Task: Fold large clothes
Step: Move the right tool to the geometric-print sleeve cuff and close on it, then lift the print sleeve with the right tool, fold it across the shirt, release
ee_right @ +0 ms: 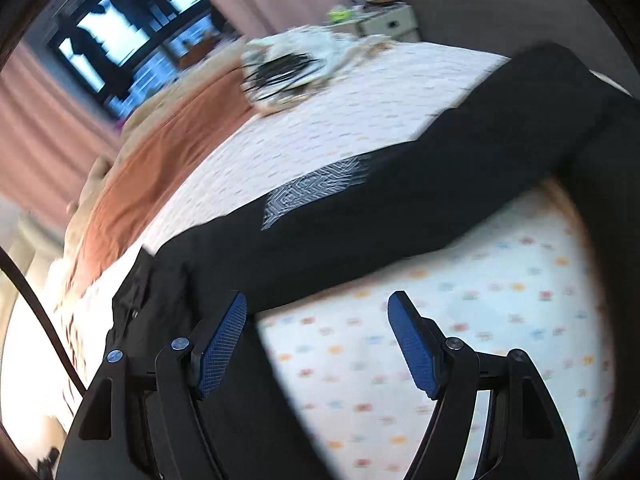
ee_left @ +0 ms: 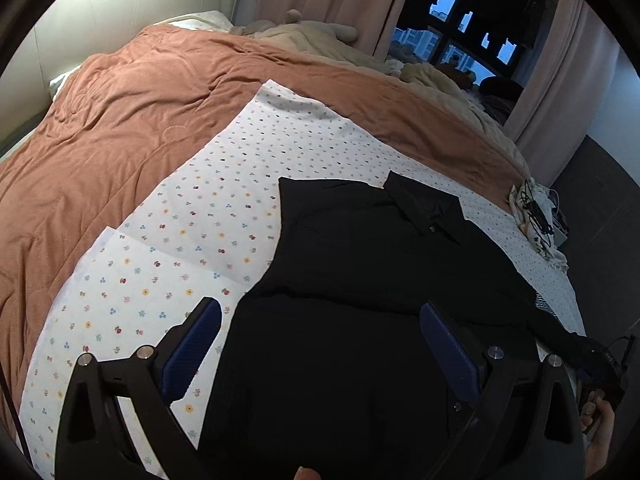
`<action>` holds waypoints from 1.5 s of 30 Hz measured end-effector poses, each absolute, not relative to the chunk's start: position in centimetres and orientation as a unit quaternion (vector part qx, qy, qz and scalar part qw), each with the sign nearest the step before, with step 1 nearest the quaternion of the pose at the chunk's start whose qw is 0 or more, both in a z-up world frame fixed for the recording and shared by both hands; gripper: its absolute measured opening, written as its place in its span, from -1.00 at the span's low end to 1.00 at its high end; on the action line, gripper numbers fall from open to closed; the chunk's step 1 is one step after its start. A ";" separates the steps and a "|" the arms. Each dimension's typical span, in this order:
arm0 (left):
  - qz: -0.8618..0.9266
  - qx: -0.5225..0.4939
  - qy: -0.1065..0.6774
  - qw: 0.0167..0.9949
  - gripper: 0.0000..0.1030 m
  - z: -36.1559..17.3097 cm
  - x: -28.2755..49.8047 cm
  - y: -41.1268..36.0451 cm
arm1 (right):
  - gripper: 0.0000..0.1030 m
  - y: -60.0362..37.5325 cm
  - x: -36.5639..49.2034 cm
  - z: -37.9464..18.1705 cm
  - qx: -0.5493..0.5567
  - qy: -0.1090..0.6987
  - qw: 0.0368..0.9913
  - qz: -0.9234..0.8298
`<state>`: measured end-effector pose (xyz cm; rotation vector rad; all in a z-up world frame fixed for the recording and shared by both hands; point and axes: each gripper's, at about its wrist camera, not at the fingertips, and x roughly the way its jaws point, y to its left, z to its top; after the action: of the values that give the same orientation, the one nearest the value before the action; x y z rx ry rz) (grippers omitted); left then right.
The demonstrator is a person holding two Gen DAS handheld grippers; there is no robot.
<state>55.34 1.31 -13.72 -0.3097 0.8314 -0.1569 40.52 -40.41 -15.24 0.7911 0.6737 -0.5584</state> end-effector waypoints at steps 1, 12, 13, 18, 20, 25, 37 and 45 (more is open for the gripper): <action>-0.081 -0.152 0.402 0.899 0.97 -13.7 55.1 1.1 | 0.40 -40.9 39.7 -15.3 0.381 0.312 0.828 -0.269; -0.082 -0.134 0.422 0.893 0.97 -15.3 54.4 1.3 | 0.25 -44.3 36.1 -16.7 0.418 0.280 0.797 -0.334; -0.082 -0.136 0.425 0.891 0.97 -15.5 54.4 1.4 | 0.20 -44.4 36.2 -16.6 0.417 0.280 0.797 -0.334; -0.071 -0.143 0.440 0.884 0.97 -16.5 54.8 2.1 | -0.14 -44.8 37.9 -17.3 0.395 0.278 0.805 -0.344; -0.066 -0.145 0.442 0.883 0.97 -16.5 54.9 2.4 | -0.51 -45.2 38.1 -17.6 0.389 0.272 0.809 -0.347; -0.063 -0.154 0.441 0.882 0.97 -16.2 55.2 2.7 | -1.00 -44.7 37.8 -16.6 0.386 0.229 0.831 -0.331; -0.092 -0.193 0.426 0.879 0.97 -14.4 55.1 2.9 | -1.00 -33.1 39.1 -5.7 0.341 0.125 0.910 -0.202; -0.082 -0.216 0.413 0.881 0.97 -13.7 54.9 5.2 | -1.00 -24.2 41.1 -1.8 0.319 0.115 0.934 -0.114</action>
<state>54.94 5.21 -13.75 -0.4511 0.8612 -0.1715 41.14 -24.21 -1.84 0.6528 0.2347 -0.2326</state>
